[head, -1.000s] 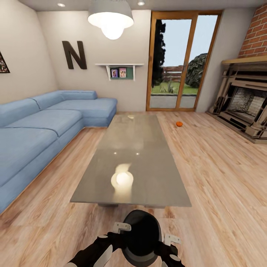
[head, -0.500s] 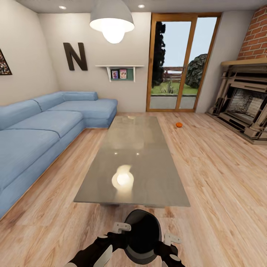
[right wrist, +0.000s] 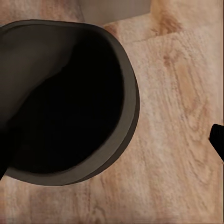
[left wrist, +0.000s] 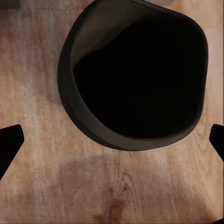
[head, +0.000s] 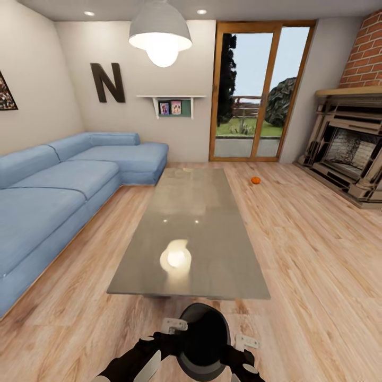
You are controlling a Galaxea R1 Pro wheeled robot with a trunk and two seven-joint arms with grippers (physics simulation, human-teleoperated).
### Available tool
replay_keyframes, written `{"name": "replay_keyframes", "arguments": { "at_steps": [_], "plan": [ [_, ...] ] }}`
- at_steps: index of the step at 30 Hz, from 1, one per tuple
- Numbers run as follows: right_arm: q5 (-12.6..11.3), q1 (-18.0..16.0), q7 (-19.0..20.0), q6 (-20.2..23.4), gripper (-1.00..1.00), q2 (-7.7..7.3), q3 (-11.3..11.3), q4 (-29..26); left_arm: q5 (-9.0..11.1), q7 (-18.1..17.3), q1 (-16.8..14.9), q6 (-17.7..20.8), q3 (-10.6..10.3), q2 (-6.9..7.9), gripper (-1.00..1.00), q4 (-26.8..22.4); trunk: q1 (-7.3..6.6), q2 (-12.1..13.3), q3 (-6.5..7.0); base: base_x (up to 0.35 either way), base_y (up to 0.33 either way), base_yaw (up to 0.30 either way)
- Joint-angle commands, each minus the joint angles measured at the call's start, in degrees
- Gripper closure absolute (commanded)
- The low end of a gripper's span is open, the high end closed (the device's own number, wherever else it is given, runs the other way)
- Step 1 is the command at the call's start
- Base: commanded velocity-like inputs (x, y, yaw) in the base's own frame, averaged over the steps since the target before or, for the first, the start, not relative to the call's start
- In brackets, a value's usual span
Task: Place each of the two pumpkins and all three candles from the living room inside a cabinet in the living room (use any cabinet), then make sure every cabinet is closed, and position the cauldron so it is next to a table in the living room.
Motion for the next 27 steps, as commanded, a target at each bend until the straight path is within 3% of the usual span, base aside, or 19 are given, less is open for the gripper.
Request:
{"name": "replay_keyframes", "arguments": {
  "at_steps": [1,15,27],
  "plan": [
    [-0.6,0.0,-0.3,-0.3,-1.00,-0.03,0.5,0.0,0.5,0.3,-0.1,0.2,-0.4,0.05,-1.00,-0.1,-0.24,0.4,0.14,-0.091,0.000,-0.107],
    [-0.6,-0.1,-0.3,-0.3,-1.00,-0.07,0.3,0.0,0.5,0.3,0.0,0.2,-0.4,0.05,-1.00,-0.1,-3.32,6.0,3.04,-0.056,0.000,-0.239],
    [-0.6,0.0,-0.3,-0.3,-1.00,-0.03,0.4,-0.1,0.4,0.3,0.0,0.2,-0.3,0.05,-1.00,-0.1,-5.95,10.8,5.22,-0.032,0.000,-0.026]
  ]
}}
